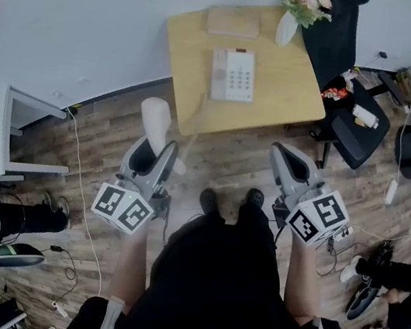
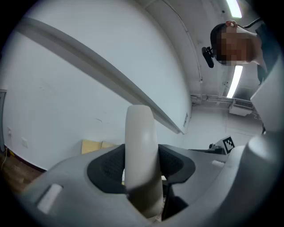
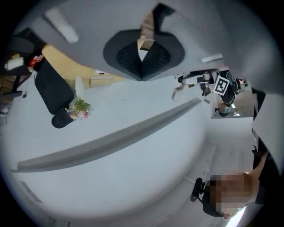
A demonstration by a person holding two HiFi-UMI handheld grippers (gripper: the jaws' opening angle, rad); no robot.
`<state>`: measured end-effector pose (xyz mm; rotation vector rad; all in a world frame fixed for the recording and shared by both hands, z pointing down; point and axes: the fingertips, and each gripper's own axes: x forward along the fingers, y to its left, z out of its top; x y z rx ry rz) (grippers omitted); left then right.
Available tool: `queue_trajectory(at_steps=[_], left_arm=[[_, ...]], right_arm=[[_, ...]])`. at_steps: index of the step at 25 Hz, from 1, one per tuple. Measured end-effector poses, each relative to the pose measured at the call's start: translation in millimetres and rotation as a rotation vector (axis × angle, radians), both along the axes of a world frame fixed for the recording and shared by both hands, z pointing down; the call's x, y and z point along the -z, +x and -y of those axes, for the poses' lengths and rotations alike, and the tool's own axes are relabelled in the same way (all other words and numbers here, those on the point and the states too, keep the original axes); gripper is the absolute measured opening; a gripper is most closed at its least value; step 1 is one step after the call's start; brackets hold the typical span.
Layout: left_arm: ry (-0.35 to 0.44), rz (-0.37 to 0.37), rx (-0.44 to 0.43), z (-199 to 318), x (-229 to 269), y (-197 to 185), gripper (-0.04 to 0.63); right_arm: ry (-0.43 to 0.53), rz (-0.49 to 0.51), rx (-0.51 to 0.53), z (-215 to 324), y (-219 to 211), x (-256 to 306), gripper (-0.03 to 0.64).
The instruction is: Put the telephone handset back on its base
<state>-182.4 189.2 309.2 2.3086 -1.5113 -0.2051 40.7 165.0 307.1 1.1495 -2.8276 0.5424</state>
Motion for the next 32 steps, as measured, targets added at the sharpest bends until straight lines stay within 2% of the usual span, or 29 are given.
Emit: queue_trajectory(at_steps=[12,24,32], left_arm=[[0.024,0.002,-0.03,-3.9,3.4,-4.8,0.218],[0.034,-0.002,-0.039,-5.0,0.7,-10.9,0.218],[0.019,0.012,-0.058,-0.2,-5.3,-2.1,0.218]], right_arm=[[0.01,-0.006,0.004,-8.3,-15.1,2.7,-0.002],[0.043,0.008,-0.049,-12.0,-16.5,6.5,0.0],[0.02,0.037,-0.048,-6.7,-10.6,3.1,0.0]])
